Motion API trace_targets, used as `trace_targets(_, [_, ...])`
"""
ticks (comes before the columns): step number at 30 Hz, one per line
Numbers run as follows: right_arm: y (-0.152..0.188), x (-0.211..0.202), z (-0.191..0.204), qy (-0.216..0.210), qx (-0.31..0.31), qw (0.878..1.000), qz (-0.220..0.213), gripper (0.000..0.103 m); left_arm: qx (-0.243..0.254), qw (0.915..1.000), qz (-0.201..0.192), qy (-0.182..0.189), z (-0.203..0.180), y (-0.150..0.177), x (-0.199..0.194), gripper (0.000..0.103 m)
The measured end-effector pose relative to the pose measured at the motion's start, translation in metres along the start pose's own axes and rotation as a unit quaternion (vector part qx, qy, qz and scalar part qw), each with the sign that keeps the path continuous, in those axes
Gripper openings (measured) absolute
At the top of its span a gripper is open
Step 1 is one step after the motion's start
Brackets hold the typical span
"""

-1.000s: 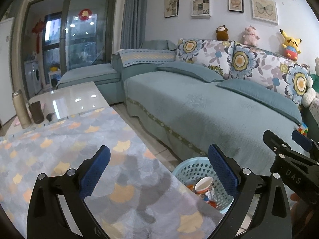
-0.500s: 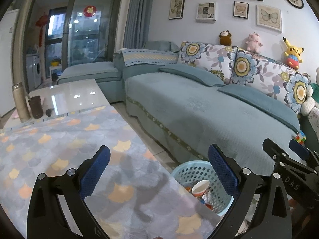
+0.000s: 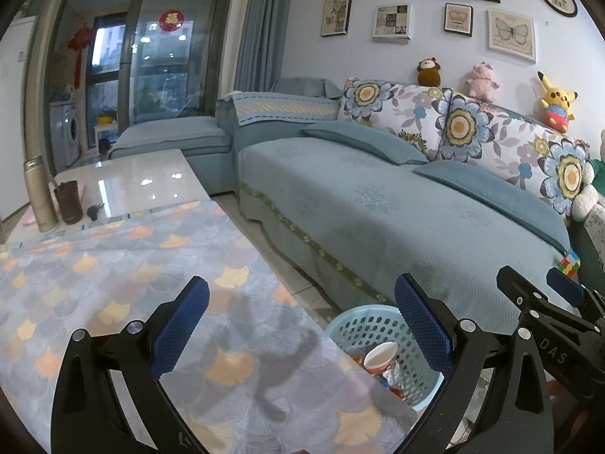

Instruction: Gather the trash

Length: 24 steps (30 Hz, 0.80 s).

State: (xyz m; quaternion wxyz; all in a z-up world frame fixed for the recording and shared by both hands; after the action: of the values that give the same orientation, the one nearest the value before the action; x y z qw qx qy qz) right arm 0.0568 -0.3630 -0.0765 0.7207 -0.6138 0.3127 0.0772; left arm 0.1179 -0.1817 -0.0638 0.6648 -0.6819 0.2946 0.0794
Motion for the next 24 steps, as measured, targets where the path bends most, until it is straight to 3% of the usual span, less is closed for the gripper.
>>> trace_targets(24, [0.0002, -0.0013, 0.0041, -0.004, 0.0, 1.0, 0.0, 0.086, 0.002, 1.0, 0.0, -0.001, -0.0014, 0.0004, -0.0007, 0.095])
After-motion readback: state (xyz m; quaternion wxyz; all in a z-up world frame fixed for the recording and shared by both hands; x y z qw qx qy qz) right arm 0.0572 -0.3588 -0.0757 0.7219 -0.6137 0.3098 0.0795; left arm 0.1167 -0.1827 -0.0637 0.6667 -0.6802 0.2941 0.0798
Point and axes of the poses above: each gripper's, at about its wrist camera, not at the fingertips, and x roughly the way its jaws point, z to its left, y to its underside, the point moved 10 cm from there along x, roughly the way its jaws point, and after that the axes turned 3 degrees about z, right-handed, at the moved point
